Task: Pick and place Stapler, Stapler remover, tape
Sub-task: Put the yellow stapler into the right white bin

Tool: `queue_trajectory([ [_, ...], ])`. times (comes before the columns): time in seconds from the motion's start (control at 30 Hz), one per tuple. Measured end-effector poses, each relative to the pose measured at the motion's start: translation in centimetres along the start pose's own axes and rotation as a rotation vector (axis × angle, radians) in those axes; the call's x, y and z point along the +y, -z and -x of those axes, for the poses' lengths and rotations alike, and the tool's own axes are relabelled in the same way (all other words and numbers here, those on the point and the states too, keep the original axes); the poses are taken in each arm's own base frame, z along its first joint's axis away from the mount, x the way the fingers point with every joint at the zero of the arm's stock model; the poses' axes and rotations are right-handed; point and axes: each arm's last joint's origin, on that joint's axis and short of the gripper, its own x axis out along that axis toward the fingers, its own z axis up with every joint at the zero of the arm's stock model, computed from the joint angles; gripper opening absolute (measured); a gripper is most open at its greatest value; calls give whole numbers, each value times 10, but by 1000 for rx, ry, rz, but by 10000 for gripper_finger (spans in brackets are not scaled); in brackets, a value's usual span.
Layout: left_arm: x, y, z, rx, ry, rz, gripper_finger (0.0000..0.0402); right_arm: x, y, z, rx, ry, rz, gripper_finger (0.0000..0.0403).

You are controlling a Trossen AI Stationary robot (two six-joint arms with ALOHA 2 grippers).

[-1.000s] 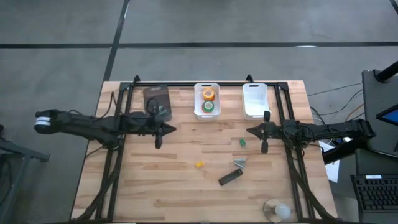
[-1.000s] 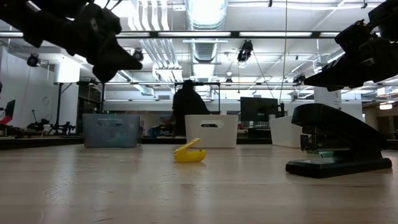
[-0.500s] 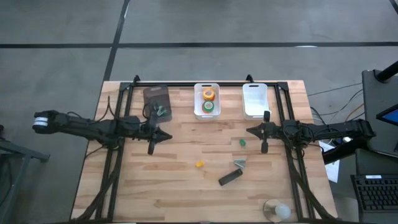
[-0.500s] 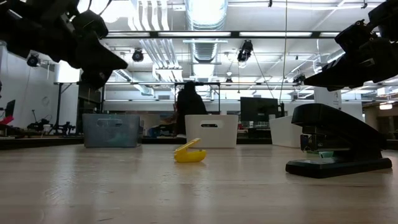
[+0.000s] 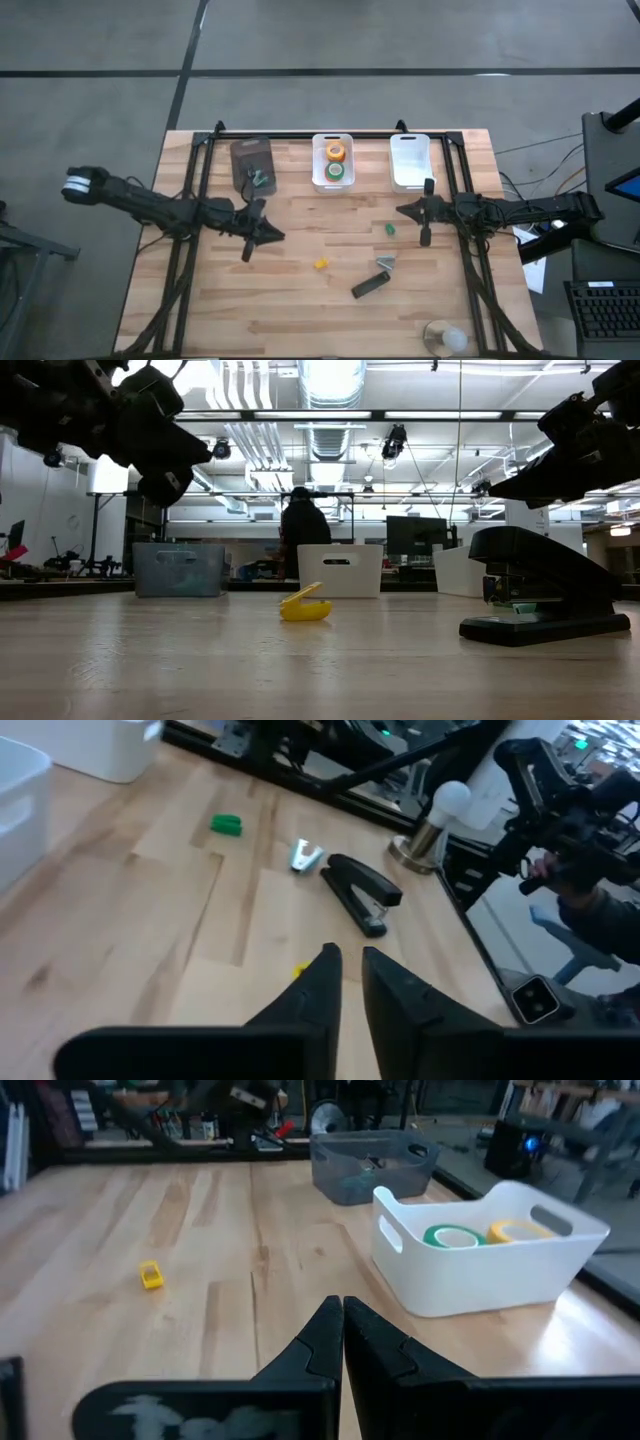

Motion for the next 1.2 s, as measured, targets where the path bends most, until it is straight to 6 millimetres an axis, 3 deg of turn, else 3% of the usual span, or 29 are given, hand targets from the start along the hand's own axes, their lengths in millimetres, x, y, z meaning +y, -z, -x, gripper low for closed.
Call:
queue_trajectory([
  [0.33, -4, -5, -25, 54, -21, 6, 111, 0, 0, 0, 0, -4, -328, 8],
  [0.83, -1, 6, -61, 163, -85, 98, 115, 0, -1, 0, -12, -5, -298, 8],
  [1.2, -29, -10, -103, 170, -9, 3, 115, 0, 0, 0, 1, -7, -299, 8],
])
